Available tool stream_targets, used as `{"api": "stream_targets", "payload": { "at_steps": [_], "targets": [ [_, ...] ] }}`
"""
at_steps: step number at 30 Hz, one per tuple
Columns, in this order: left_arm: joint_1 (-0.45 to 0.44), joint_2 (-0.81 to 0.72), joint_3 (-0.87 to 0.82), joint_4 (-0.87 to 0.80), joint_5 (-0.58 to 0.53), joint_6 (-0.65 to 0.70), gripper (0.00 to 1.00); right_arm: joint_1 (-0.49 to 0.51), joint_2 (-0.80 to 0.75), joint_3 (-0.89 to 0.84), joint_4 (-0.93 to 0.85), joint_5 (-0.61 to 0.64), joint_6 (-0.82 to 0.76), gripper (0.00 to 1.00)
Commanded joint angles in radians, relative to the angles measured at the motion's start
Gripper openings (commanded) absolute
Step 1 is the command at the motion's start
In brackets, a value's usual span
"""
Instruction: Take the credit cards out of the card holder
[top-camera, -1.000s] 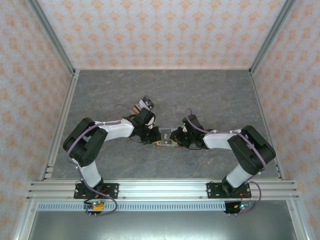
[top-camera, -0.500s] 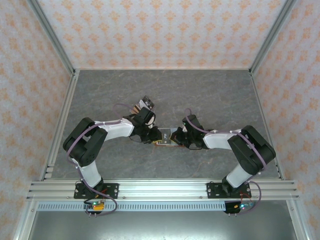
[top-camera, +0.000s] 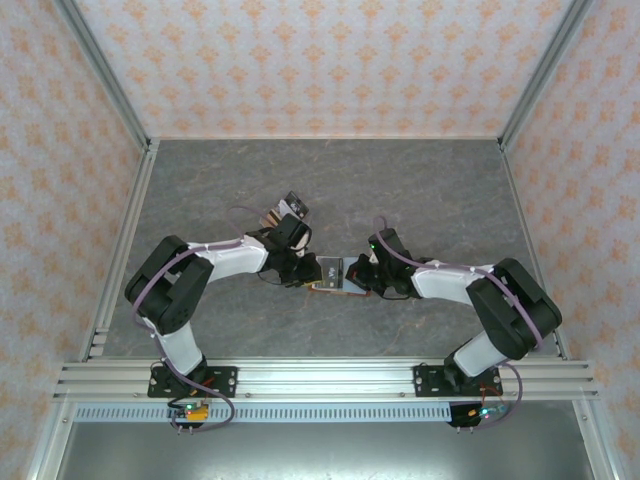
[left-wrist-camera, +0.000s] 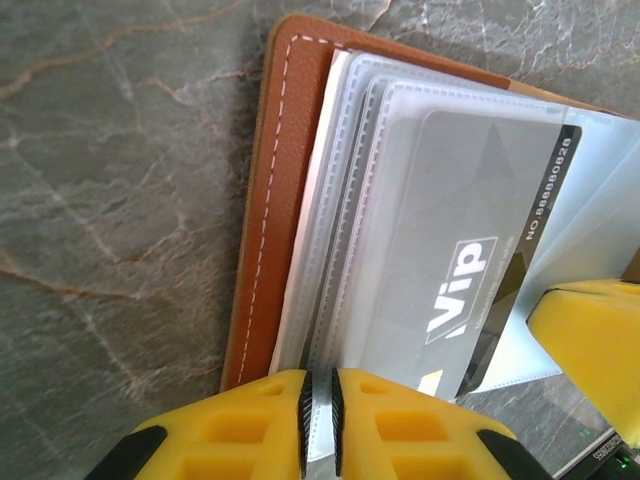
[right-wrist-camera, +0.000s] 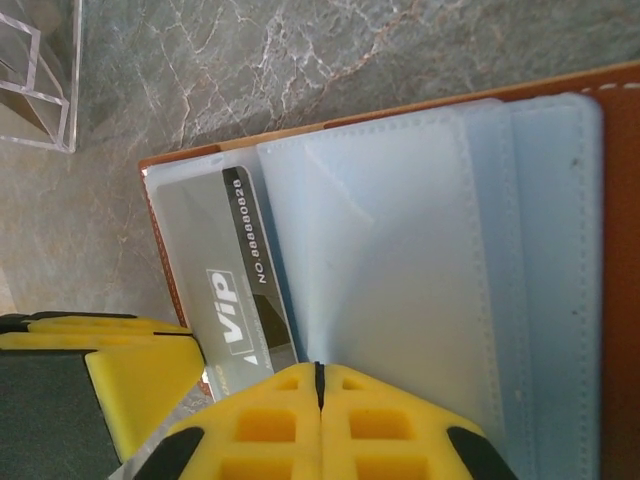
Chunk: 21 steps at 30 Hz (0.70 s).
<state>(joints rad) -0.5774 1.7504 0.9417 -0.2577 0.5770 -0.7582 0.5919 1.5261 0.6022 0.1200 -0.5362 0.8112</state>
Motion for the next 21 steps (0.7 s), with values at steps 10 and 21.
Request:
{"api": "stream_targets", "payload": {
  "at_steps": [10,21],
  "targets": [
    [-0.004,-0.020,0.073,-0.041,-0.037,0.020,0.19,-0.004,0.026,0.023,0.064,-0.041,0.025,0.25],
    [-0.004,0.050,0.079,-0.061,-0.073,0.024,0.16,-0.004,0.043,0.028,0.089,-0.036,0.022,0.20]
  ]
}}
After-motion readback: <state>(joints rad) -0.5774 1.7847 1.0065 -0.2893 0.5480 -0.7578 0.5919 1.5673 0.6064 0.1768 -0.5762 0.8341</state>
